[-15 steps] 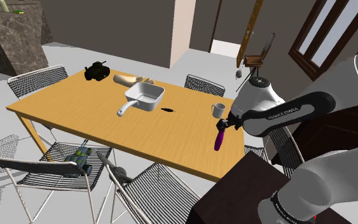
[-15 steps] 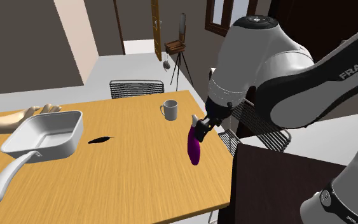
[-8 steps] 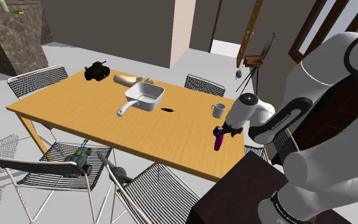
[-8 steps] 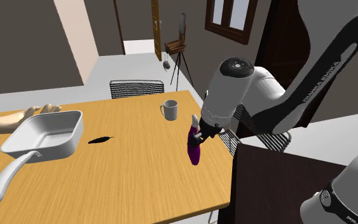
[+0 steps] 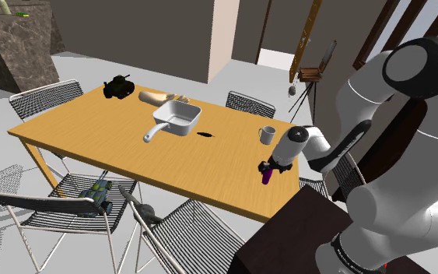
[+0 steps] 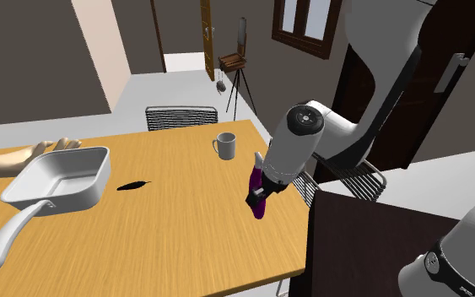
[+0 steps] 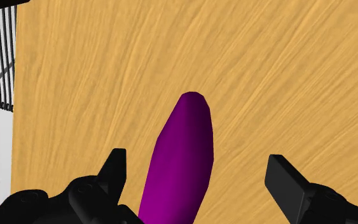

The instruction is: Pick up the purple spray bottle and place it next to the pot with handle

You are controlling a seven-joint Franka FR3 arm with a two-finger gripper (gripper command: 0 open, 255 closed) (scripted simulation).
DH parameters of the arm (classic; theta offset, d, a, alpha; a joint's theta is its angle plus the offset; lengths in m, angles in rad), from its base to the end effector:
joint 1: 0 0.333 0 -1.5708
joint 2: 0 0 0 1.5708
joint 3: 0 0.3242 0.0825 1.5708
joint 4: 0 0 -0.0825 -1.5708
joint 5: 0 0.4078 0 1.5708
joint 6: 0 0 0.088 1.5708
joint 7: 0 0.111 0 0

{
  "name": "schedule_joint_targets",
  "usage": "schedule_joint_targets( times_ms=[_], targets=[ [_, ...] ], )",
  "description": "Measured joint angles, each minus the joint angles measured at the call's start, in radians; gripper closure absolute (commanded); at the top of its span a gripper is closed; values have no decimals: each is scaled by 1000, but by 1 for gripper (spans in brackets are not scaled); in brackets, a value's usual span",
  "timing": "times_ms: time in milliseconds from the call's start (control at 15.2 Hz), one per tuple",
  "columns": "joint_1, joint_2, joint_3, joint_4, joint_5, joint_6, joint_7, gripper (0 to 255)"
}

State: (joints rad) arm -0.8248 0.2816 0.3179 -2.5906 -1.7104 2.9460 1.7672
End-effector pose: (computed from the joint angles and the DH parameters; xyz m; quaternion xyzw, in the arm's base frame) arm 0.3747 -0.1202 0.1380 0.9403 -0.2994 0.1368 0.0865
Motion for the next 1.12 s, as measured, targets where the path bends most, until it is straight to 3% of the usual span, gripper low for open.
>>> schedule_joint_targets(
  times_ms=[198, 594, 660, 1122],
  targets=[
    [1, 60, -2, 40, -80, -18, 70, 0],
    [0, 74, -3, 50, -98, -21, 84, 0],
    [0, 74, -3, 50, -98, -21, 84, 255],
    [0, 74, -2, 50, -98, -20, 84, 255]
  ],
)
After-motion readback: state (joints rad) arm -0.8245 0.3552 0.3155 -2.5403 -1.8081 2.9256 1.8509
